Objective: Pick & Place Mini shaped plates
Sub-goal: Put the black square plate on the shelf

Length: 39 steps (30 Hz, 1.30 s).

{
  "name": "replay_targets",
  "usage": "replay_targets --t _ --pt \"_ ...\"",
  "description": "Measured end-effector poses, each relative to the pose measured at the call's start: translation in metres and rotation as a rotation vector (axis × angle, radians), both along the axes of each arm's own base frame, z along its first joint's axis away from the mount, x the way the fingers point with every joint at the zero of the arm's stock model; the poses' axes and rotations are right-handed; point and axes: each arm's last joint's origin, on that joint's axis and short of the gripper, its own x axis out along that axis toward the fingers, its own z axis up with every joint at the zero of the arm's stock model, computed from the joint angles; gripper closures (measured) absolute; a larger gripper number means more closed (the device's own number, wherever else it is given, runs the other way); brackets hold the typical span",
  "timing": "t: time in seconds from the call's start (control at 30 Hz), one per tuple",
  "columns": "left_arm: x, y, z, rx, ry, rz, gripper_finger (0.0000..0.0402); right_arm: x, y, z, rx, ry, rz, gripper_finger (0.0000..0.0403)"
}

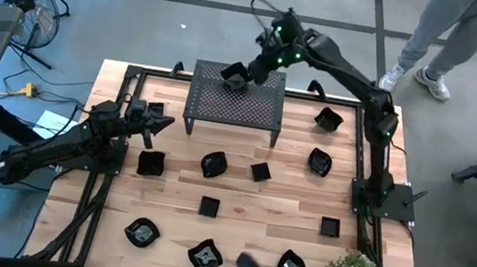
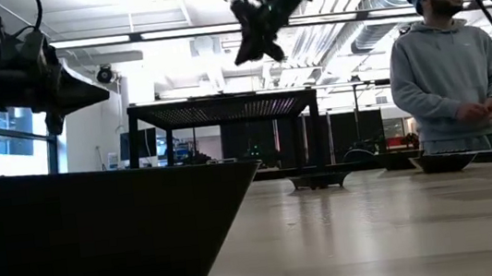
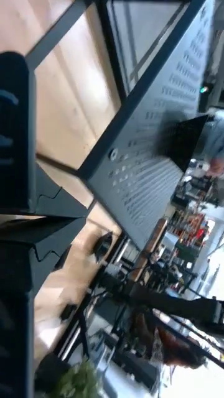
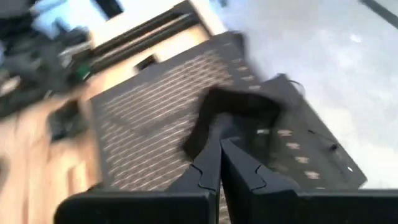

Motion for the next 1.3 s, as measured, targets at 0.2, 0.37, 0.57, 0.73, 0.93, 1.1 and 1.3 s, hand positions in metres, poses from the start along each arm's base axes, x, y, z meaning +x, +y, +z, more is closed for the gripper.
replay_targets --t 0.2,0.37,0.57,0.73,0.93,1.1,1.3 --pt "0.001 -0.001 0.015 -0.037 0.113 -0.031 0.0401 0.035 0.063 0.002 -0.066 0.009 0.152 0.0402" --pt "0.006 0.0 0.026 -0.074 0.19 -0.111 0.0401 0.053 0.102 0.005 -0.134 -0.012 0.216 0.0402" --pt "0.011 0.006 0.049 -0.098 0.26 -0.032 0.0401 0.06 0.118 0.0 -0.157 -0.022 0.271 0.0402" --pt "0.017 0.015 0.072 -0.234 0.386 0.162 0.0402 0.043 0.118 -0.011 -0.153 -0.095 0.291 0.0402" --pt "0.038 0.031 0.089 -0.411 0.546 0.296 0.0401 -0.023 0.129 -0.015 -0.164 -0.258 0.218 0.0403" --pt "0.047 0.055 0.08 -0.656 0.709 0.48 0.0401 -0.085 0.144 -0.017 -0.178 -0.368 0.117 0.0403" --pt "0.041 0.089 0.069 -0.798 0.742 0.625 0.0398 -0.14 0.163 -0.017 -0.217 -0.489 0.042 0.0403"
